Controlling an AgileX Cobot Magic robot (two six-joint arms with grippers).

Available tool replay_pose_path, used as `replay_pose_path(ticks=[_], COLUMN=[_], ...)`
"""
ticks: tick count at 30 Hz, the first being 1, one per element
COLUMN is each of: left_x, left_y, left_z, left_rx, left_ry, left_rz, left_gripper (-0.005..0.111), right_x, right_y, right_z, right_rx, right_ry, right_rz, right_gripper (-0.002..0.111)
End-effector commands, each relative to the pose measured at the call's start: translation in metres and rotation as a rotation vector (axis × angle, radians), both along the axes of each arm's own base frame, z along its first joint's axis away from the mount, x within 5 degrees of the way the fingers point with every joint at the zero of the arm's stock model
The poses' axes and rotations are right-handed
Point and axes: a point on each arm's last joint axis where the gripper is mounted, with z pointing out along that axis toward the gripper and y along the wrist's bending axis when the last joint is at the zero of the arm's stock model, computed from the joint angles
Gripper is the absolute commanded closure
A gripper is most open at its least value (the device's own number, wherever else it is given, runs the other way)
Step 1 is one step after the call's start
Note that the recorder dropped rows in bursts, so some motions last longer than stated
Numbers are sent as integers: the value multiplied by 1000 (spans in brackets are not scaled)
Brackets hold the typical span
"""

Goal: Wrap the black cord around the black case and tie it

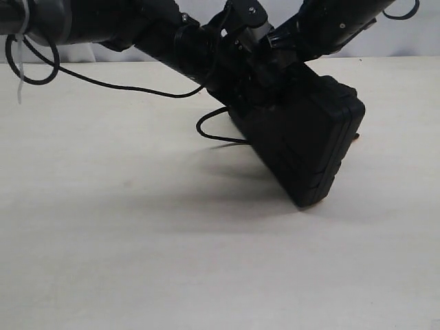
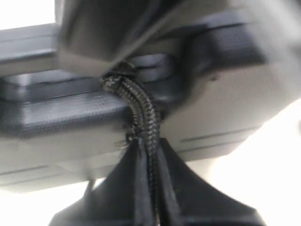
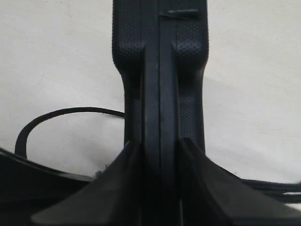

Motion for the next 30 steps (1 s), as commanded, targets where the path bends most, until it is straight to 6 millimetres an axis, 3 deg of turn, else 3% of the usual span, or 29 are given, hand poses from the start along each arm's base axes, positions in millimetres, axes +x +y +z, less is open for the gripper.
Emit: replay_pose_path(ticks=[1,9,21,30], left_x=[5,6,11,16], left_y=[-1,-1,2,8], left_z=[-13,-12,-12,-10], left_rx=[10,8,3,-20], left_ry=[14,5,-12,18], left_rz=[37,49,81,139], left_gripper=[107,107,107,107], right_x=[-9,-12,-24,-35], right_y=[5,7,8,17], right_z=[-9,-5,14,13], right_rx=[18,28,37,124], right_ry=[120,139,168,240], right_rz=[44,110,180,305], right_gripper=[72,49,49,49])
